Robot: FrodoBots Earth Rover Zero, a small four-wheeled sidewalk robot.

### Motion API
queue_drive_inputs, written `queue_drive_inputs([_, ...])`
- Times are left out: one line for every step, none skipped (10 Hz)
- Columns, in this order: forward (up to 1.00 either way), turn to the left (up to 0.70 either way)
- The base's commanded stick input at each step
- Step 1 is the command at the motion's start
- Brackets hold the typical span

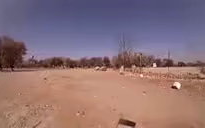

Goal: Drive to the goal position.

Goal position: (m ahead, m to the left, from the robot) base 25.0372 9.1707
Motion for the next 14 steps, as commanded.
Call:
queue_drive_inputs([0.5,0.0])
queue_drive_inputs([0.5,0.0])
queue_drive_inputs([0.5,0.0])
queue_drive_inputs([0.5,0.0])
queue_drive_inputs([0.5,0.0])
queue_drive_inputs([0.5,0.0])
queue_drive_inputs([0.5,0.0])
queue_drive_inputs([0.5,0.0])
queue_drive_inputs([0.5,0.0])
queue_drive_inputs([0.5,0.0])
queue_drive_inputs([0.5,0.0])
queue_drive_inputs([0.5,0.0])
queue_drive_inputs([0.5,0.0])
queue_drive_inputs([0.5,0.0])
